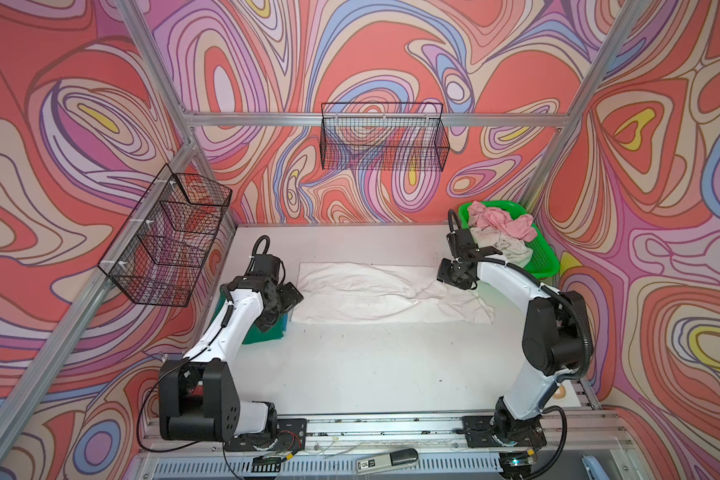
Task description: Fold and stack the t-shirts
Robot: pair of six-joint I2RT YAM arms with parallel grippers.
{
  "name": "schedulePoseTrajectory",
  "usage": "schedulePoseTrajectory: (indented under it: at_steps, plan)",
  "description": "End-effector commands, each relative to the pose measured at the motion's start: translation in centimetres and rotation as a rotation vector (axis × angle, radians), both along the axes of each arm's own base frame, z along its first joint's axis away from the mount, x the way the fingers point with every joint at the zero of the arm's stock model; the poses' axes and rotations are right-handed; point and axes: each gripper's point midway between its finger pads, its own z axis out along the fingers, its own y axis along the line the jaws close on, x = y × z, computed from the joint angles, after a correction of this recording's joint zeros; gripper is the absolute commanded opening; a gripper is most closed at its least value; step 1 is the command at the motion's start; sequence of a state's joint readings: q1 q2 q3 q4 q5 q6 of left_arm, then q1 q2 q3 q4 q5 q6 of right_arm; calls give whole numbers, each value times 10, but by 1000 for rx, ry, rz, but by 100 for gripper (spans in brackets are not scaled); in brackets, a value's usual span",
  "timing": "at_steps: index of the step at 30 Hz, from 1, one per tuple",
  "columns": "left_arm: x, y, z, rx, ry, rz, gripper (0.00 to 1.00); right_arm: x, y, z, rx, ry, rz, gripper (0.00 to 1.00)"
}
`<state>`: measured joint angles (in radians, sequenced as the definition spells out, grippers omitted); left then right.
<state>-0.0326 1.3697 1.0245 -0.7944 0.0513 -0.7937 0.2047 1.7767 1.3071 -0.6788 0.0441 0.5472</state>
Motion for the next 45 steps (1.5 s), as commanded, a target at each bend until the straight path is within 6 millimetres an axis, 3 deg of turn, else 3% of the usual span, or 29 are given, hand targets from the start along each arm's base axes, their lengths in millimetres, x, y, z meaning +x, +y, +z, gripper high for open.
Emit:
schedulePoseTrajectory:
  at_steps: [1, 6, 13, 20, 26, 41, 45]
  plan:
    - [-13, 5, -5, 23, 35, -18, 100, -15, 15, -25, 84, 38, -16, 51]
    - [-12, 4, -6, 12, 29, -20, 100, -24, 27, -41, 160, 55, -29, 46]
    - [-11, 2, -10, -2, 33, -22, 100, -15, 38, -43, 169, 51, -20, 30]
    - [-11, 2, -11, -15, 32, -21, 100, -2, 43, -33, 172, 35, -14, 1]
    - [-10, 2, -12, -26, 34, -17, 100, 19, 56, -19, 147, 19, 10, 0]
    - [-10, 1, -15, -39, 41, -15, 100, 62, 108, -37, 112, 59, 93, 0]
    - [-10, 2, -16, -41, 46, -14, 100, 72, 113, -44, 104, 73, 103, 0]
